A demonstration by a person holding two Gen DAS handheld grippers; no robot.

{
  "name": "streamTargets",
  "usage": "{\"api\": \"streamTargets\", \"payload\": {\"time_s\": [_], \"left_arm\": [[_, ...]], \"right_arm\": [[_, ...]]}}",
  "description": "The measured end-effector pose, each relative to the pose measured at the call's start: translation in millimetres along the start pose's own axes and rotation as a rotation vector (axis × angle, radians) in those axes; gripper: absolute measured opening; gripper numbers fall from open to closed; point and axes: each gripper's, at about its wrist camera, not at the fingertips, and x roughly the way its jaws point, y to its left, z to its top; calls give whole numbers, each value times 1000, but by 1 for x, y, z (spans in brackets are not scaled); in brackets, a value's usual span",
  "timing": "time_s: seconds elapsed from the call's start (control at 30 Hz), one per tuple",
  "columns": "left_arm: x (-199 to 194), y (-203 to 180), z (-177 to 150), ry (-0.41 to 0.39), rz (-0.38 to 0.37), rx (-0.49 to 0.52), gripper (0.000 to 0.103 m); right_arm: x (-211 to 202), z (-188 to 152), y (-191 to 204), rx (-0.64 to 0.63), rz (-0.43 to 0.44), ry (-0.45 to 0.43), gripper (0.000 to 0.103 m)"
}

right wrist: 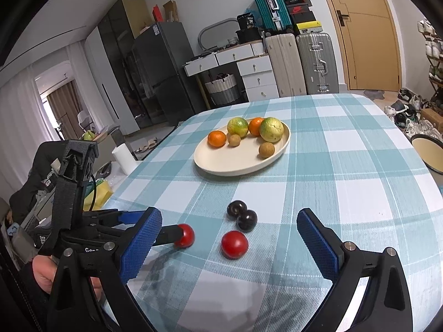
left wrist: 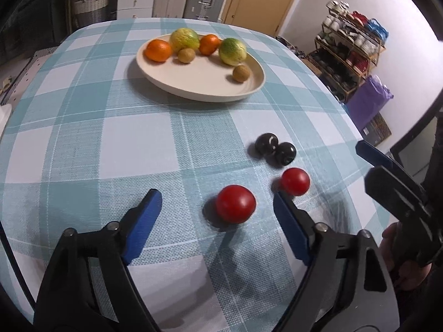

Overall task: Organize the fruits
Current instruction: 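Close the left tool around the large red tomato, then lift the large tomato with the left tool while the right tool grasps the small red tomato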

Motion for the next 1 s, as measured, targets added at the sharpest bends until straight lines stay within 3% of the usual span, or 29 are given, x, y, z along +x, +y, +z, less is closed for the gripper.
{"api": "streamTargets", "payload": {"time_s": [0.13, 0.37, 0.6, 1.0], "left_arm": [[2, -7, -2, 1, 13, 41, 77], [8, -13, -3, 25, 2, 86, 43], [7, -15, -3, 25, -16, 100, 30], [5, -11, -5, 15, -43, 94, 29]], "right_arm": [[2, -3, -3, 6, -5, 14, 100], [7, -6, -6, 11, -6, 31, 100], [9, -8, -7, 18, -9, 43, 100], [19, -13, -8, 30, -6, 88, 100]]}}
